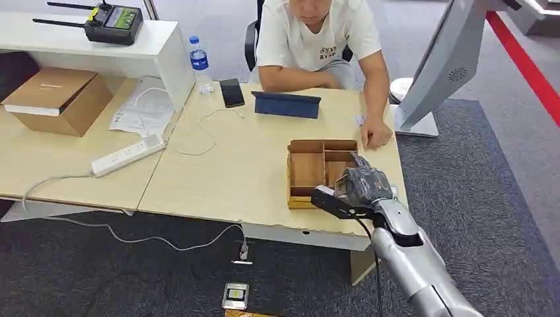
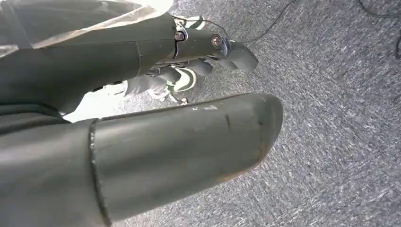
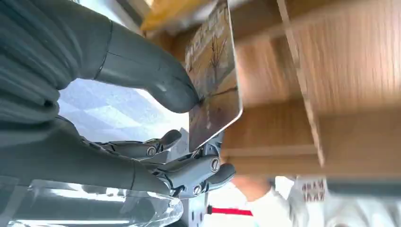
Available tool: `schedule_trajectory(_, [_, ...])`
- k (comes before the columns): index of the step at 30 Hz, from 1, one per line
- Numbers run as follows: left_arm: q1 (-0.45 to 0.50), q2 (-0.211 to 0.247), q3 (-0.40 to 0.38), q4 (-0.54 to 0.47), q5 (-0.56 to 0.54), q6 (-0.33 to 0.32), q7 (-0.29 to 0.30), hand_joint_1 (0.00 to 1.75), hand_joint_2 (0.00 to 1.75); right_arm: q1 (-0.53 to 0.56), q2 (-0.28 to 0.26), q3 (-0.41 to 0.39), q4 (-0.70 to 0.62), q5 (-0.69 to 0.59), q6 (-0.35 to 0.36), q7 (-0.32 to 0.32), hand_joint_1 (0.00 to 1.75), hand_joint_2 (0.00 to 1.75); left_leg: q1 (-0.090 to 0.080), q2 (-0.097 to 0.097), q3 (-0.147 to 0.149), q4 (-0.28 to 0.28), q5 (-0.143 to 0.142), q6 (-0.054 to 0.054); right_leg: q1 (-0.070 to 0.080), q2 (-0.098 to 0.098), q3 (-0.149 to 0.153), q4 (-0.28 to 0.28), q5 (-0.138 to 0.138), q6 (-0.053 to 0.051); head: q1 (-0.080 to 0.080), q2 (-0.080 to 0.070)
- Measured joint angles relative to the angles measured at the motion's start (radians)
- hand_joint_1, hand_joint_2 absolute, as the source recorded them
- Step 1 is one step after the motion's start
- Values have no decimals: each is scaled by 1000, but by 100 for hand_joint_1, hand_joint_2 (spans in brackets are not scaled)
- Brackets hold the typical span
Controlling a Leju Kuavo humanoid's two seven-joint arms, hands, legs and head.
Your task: Pass the card to the sensor for recognition and then transmit it.
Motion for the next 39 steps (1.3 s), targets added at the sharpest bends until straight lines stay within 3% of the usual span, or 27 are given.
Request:
schedule_trajectory(14, [2,-1,0,0,-16,1,-17,0,0,-87,-31,-80,-298,-55,144,55,175,175,0,1,0,0,0,0,0,0,0,0,0,0,0,0])
schedule_trajectory(18, [-1,-1,-1,0,-33,-7,-22,0,0,-111,-32,-85,-306,-63,137,34,175,175,0,1,0,0,0,0,0,0,0,0,0,0,0,0])
schedule_trajectory(26, [-53,-1,-32,-2,-97,-65,-6,0,0,-308,-11,-83,-96,7,76,-16,175,175,0,0,-1,0,2,-1,0,0,-1,1,2,-1,0,0])
schedule_trajectory(30, [-79,-1,-51,-2,-103,-71,2,0,0,-429,15,-82,33,26,87,-6,175,175,0,0,-1,0,2,-1,0,0,-1,1,3,-2,0,0])
schedule_trajectory(39, [-85,-2,-74,-4,-87,-71,5,0,0,-563,63,-79,213,49,104,39,175,175,0,1,-2,0,2,-1,1,0,-3,1,3,-2,0,0])
